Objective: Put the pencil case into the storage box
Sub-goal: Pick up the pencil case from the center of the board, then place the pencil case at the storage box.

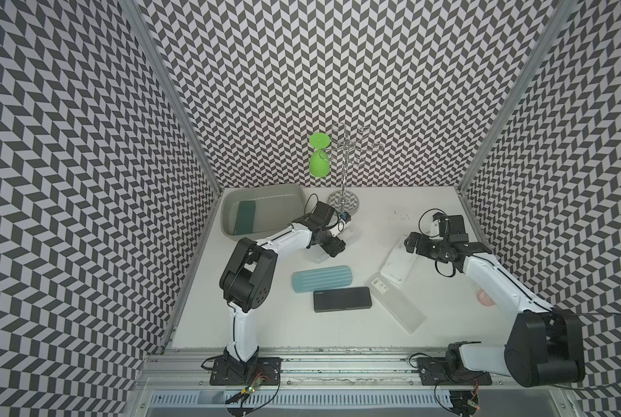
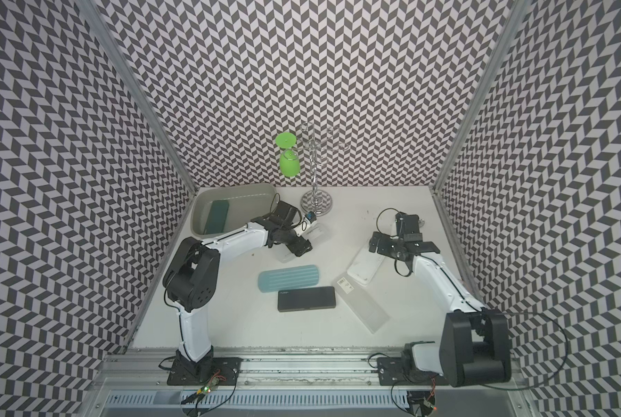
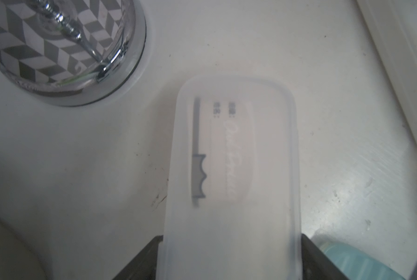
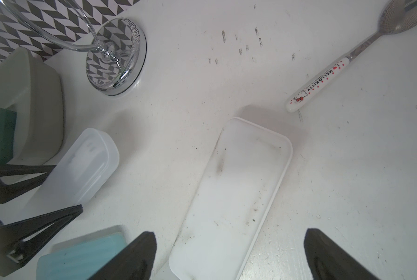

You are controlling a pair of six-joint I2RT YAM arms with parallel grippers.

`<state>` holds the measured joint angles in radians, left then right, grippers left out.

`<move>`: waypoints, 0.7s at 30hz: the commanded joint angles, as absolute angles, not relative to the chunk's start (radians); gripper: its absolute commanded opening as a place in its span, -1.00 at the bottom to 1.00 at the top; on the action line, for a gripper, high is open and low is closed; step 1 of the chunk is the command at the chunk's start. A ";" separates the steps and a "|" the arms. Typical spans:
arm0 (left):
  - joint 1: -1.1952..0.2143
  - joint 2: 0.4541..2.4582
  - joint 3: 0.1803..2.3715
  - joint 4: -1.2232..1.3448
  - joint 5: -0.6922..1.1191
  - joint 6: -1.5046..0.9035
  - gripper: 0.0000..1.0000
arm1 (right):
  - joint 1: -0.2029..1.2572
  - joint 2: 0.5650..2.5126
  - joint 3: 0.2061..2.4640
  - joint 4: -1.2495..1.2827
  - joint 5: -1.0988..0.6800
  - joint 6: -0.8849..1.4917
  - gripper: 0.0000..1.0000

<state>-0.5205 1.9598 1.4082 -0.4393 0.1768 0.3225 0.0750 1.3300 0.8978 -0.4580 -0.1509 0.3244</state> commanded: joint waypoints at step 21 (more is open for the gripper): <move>-0.068 1.914 1.525 -0.321 -0.095 0.046 0.43 | 0.069 1.337 0.853 -0.401 -0.186 0.331 0.99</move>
<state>-0.0978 1.8507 1.4445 -0.3832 -0.0597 0.1265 0.0750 1.3304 0.8646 -0.4393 -0.1753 0.3420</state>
